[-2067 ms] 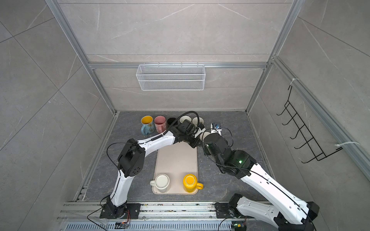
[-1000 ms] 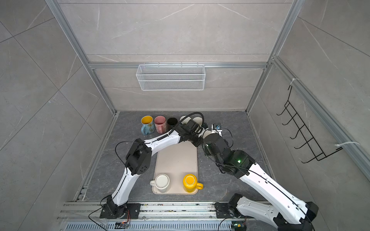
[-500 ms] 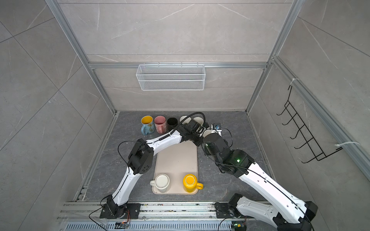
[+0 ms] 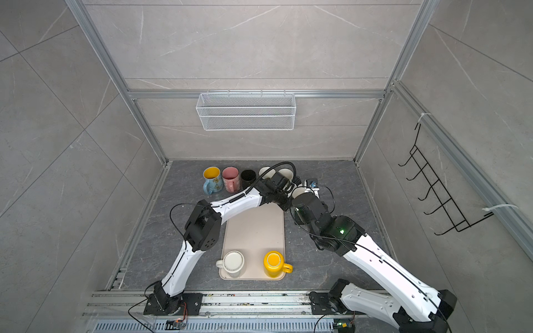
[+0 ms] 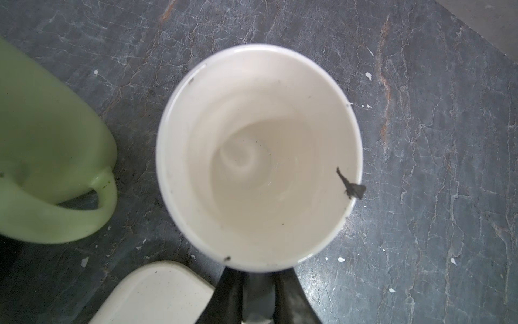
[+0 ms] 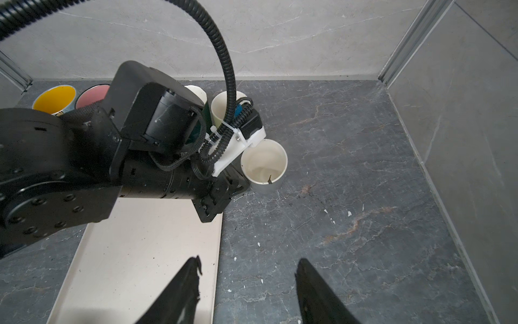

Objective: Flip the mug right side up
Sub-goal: 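Lower the grey mug onto the table and open the left gripper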

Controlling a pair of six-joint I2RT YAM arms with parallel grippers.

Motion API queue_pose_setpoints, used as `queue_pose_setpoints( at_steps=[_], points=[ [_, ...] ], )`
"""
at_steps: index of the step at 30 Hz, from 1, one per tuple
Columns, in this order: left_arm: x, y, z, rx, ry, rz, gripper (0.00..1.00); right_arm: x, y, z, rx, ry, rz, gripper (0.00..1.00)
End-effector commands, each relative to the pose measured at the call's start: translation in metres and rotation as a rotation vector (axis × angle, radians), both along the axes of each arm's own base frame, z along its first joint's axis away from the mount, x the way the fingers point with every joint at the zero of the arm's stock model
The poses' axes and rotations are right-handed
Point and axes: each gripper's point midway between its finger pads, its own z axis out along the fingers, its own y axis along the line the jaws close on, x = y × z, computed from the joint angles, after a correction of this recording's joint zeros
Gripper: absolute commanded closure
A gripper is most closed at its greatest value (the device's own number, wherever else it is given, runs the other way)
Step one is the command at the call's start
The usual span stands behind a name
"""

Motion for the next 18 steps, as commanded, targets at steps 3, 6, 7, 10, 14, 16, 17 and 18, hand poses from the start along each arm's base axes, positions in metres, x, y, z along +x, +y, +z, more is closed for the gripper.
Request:
queue_pose_setpoints(
  at_steps=[3,6,7,10,14,16,17,18],
  points=[
    [0.006,-0.008,0.023,-0.039,-0.045,0.007,0.74,0.0,-0.002,-0.008,0.001,0.02,-0.015,0.43],
    [0.007,-0.008,0.023,-0.039,-0.045,0.011,0.71,0.0,-0.002,-0.009,0.002,0.022,-0.017,0.43],
    [0.007,-0.008,0.023,-0.038,-0.045,0.013,0.71,0.0,-0.002,-0.009,0.001,0.023,-0.016,0.43],
    [0.007,-0.008,0.023,-0.037,-0.046,0.017,0.69,0.0,-0.002,-0.009,0.001,0.022,-0.018,0.43],
    [0.009,-0.005,0.023,-0.032,-0.048,0.03,0.68,0.0,-0.002,-0.009,0.003,0.022,-0.017,0.43],
    [0.009,-0.004,0.04,-0.053,-0.064,0.035,0.68,0.001,-0.002,-0.008,0.005,0.02,-0.017,0.43],
    [0.008,-0.003,0.045,-0.06,-0.07,0.037,0.68,0.001,-0.002,-0.009,0.003,0.022,-0.017,0.43],
    [0.007,-0.003,0.049,-0.069,-0.073,0.039,0.68,0.001,-0.001,-0.009,0.006,0.022,-0.017,0.43]
  ],
)
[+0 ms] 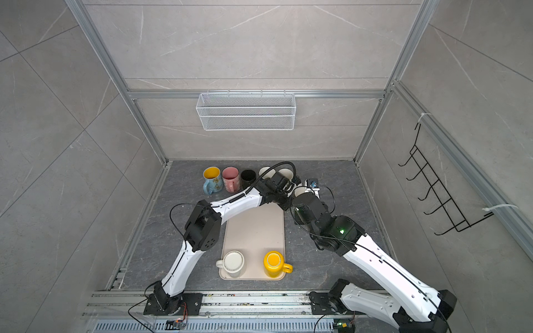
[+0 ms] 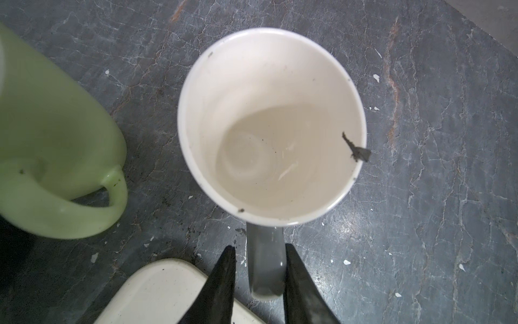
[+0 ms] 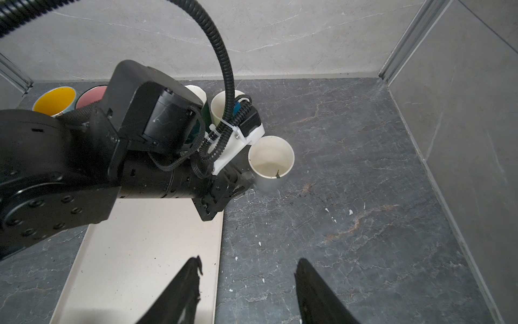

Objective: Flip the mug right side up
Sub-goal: 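Lower the grey mug onto the table and open the left gripper, then raise the left gripper off the grey mug while the right gripper draws back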

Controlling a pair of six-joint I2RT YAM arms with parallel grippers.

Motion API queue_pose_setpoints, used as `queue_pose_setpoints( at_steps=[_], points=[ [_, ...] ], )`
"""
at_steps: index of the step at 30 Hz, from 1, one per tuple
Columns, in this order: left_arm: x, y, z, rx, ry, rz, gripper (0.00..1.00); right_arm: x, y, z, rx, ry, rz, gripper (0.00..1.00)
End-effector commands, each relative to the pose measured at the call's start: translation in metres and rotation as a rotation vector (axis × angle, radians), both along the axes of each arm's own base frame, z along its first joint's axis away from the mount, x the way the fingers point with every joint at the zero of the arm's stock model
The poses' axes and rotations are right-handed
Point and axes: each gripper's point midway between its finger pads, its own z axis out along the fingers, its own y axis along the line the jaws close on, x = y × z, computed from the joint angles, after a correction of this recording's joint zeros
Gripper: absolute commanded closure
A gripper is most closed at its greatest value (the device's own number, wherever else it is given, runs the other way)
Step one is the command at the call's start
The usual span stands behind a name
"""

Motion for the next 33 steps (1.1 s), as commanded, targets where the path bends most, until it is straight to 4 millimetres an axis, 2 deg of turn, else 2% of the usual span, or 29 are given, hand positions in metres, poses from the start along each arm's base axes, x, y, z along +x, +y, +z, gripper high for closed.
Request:
queue_pose_setpoints(
  at_steps=[1,8,15,18,23,25,28,33],
  points=[
    [0.004,-0.003,0.053,-0.082,-0.069,0.018,0.68,0.0,-0.001,-0.008,0.0,0.02,-0.014,0.43],
    [-0.004,0.011,0.083,-0.113,-0.119,0.042,0.67,0.0,0.001,-0.006,0.014,0.02,-0.007,0.43],
    [-0.016,0.04,0.124,-0.156,-0.186,0.096,0.67,0.002,0.013,-0.009,0.029,0.056,0.03,0.38],
    [-0.017,0.064,0.135,-0.149,-0.241,0.164,0.67,0.004,0.026,-0.014,0.035,0.104,0.065,0.33],
    [-0.013,0.115,0.152,-0.089,-0.362,0.323,0.66,0.007,0.057,-0.035,0.053,0.225,0.147,0.26],
    [-0.005,0.141,0.153,-0.045,-0.404,0.419,0.59,0.007,0.073,-0.043,0.068,0.29,0.191,0.25],
    [0.003,0.177,0.152,0.002,-0.401,0.522,0.53,0.006,0.089,-0.056,0.076,0.386,0.22,0.24],
    [-0.002,0.219,0.164,-0.026,-0.434,0.628,0.43,0.0,0.105,-0.064,0.127,0.481,0.246,0.22]
  ],
)
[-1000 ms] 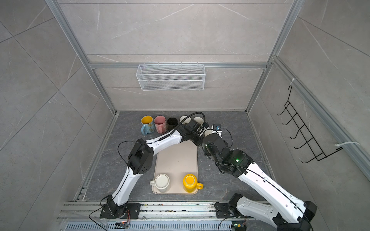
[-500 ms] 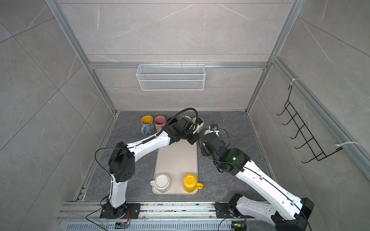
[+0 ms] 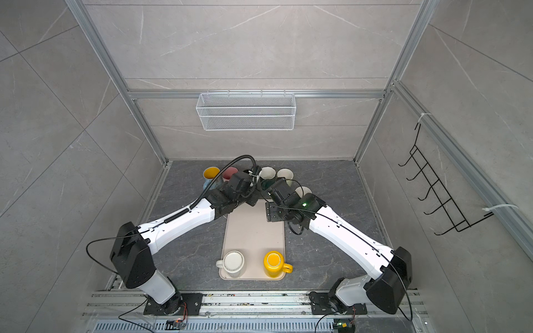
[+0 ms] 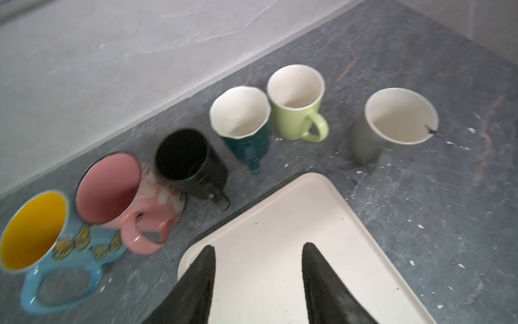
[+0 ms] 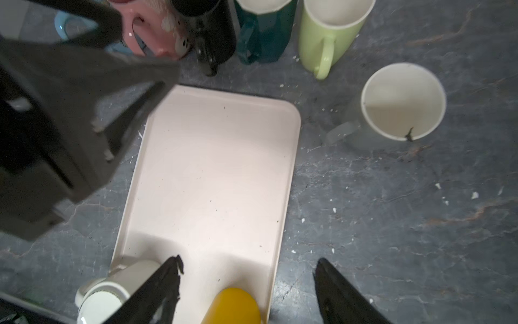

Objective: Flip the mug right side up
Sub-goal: 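Raise the left gripper off the grey mug while the right gripper draws back, then move the right gripper down to the yellow mug on the tray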

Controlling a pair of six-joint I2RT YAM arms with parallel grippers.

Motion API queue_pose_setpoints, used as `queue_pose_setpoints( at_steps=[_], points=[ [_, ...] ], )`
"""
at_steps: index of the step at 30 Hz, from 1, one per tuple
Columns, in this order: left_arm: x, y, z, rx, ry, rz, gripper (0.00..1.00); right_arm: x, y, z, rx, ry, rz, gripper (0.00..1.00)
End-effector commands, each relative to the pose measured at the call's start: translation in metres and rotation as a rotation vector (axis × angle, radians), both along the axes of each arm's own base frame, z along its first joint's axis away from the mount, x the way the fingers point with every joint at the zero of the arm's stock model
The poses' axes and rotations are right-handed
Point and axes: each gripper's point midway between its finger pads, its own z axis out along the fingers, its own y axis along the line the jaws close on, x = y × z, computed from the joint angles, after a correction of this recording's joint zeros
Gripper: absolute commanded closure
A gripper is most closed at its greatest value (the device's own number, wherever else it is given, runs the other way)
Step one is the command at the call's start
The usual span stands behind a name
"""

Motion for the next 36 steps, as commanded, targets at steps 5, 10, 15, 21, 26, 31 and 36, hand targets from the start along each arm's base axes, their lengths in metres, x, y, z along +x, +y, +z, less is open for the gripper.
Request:
queue_pose_setpoints(
  at_steps=[5,10,15,21,26,31,36],
  points=[
    [-0.006,0.061,0.044,-0.068,-0.143,0.17,0.34,-0.025,0.023,0.008,0.235,0.219,-0.001,0.22],
    [-0.017,0.094,0.052,-0.041,-0.194,0.261,0.32,-0.046,0.05,0.03,0.535,0.429,0.003,0.24],
    [-0.026,0.124,0.066,-0.06,-0.248,0.323,0.27,-0.059,0.05,0.027,0.72,0.622,-0.083,0.25],
    [-0.034,0.136,0.069,-0.069,-0.257,0.339,0.25,-0.073,0.033,0.001,0.789,0.83,-0.227,0.29],
    [-0.035,0.138,0.06,-0.058,-0.242,0.349,0.25,-0.098,0.023,-0.013,0.777,0.99,-0.318,0.33],
    [-0.032,0.137,0.055,-0.044,-0.234,0.351,0.24,-0.124,0.007,-0.029,0.772,1.105,-0.456,0.39],
    [-0.031,0.138,0.051,-0.042,-0.235,0.363,0.24,-0.151,-0.009,-0.052,0.758,1.182,-0.604,0.39]
  ],
)
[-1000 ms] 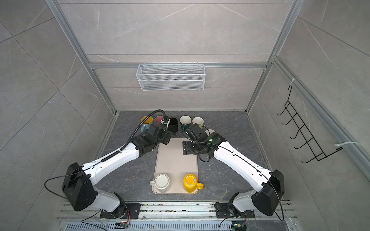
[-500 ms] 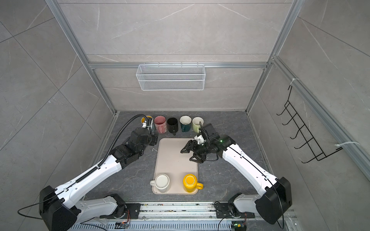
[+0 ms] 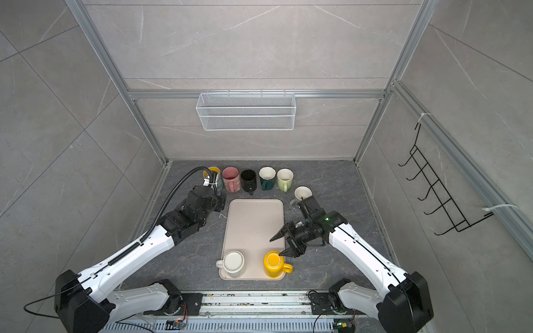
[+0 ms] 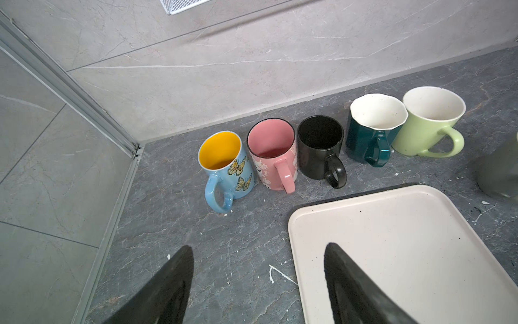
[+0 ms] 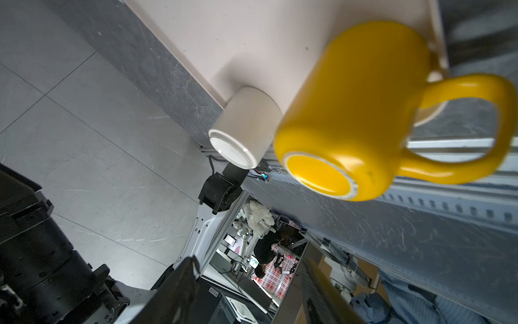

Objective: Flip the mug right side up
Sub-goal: 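Move the right gripper down to the yellow mug on the tray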

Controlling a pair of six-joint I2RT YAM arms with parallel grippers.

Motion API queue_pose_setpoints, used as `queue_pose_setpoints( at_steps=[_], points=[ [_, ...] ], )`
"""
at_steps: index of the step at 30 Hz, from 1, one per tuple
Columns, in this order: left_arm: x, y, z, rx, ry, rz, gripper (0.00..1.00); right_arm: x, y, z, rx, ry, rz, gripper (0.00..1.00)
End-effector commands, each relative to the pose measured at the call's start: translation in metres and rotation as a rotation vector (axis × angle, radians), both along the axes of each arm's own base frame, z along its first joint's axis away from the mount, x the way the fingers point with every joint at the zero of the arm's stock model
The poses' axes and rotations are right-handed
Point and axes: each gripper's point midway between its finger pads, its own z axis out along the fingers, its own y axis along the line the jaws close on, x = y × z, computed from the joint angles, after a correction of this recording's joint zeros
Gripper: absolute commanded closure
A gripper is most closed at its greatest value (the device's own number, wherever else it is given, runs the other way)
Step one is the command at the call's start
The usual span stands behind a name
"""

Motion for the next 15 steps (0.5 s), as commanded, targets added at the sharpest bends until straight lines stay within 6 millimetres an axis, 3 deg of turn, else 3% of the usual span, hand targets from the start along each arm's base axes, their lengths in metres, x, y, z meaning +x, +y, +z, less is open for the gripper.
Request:
queue_pose_setpoints(
  at_steps=[1,15],
  points=[
    [0.004,0.002,0.007,-0.035,-0.037,0.033,0.24,-0.021,-0.012,-0.012,-0.037,0.148,-0.085,0.39],
    [0.008,0.004,-0.006,-0.035,-0.012,0.06,0.23,-0.044,-0.042,-0.059,-0.136,0.304,-0.365,0.37]
  ],
)
